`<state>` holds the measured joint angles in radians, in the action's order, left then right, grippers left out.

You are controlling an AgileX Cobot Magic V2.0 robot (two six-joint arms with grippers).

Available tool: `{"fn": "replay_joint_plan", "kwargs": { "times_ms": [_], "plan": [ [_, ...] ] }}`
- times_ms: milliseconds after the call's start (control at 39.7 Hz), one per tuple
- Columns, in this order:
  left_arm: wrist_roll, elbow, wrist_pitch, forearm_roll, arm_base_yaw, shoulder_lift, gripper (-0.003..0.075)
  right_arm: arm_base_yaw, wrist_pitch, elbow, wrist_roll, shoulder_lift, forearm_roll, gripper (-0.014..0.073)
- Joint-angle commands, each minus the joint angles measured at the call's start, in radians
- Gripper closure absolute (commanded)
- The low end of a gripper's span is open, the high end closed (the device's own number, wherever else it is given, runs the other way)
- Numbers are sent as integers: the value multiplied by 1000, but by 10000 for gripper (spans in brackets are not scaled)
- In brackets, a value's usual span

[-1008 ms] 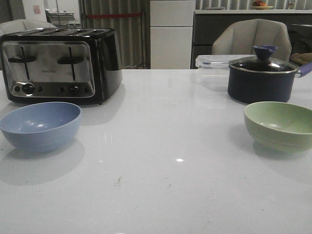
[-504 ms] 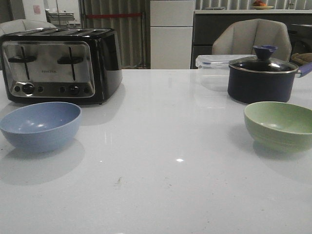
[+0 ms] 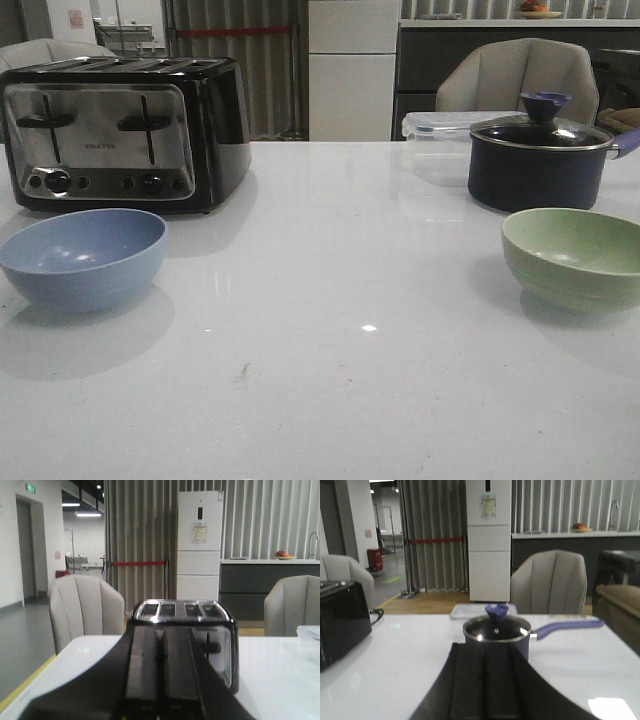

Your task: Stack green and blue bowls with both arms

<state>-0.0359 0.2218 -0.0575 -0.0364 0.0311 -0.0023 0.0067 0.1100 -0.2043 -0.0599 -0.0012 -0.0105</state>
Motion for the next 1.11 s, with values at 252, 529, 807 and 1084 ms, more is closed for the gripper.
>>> {"fn": "replay_joint_plan", "kwargs": {
  "times_ms": [252,529,807,1084],
  "plan": [
    [9,488,-330,29,4,292,621,-5,271,-486,0,329,44,549],
    [9,584,-647,-16,4,498,621,-5,573,-579,0,556,44,549],
    [9,584,-738,-16,4,627,621,-5,722,-578,0,744,46,549],
    [9,584,-754,-16,4,708,592,-5,740,-578,0,857,46,429]
  ]
}}
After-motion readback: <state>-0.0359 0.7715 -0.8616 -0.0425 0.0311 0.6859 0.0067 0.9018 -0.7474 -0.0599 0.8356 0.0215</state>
